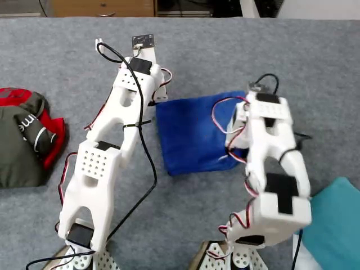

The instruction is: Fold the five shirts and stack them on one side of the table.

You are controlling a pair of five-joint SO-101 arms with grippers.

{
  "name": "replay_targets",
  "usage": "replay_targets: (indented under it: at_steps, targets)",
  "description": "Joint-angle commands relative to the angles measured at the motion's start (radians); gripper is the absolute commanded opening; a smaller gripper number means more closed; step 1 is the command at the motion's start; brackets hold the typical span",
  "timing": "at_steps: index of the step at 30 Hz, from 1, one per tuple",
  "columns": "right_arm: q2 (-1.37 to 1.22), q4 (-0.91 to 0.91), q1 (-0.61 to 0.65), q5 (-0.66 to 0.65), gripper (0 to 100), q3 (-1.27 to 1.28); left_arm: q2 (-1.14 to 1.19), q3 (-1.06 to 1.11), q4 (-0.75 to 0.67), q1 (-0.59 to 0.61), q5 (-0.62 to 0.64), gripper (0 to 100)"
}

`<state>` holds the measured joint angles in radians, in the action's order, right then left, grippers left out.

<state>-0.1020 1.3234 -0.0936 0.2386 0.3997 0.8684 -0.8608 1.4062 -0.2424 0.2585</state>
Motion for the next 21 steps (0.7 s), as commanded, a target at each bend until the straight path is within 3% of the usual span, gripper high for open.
replay_targets:
  at_steps: [1,5,13,21]
  targets:
    - [0.156,0.078,-0.094,-0.054,0.5,-0.018,-0.005,-0.014,-0.011,0.011,-0.008,2]
    - [0.265,0.150,-0.268,-0.155,0.5,-0.018,-0.005,-0.014,-0.011,0.009,-0.009,2]
    - [0.401,0.270,-0.750,-0.443,0.5,-0.016,-0.004,-0.011,-0.011,0.005,-0.009,2]
    - [0.460,0.261,-1.182,-0.747,0.5,-0.022,-0.004,-0.006,-0.012,0.005,-0.009,2]
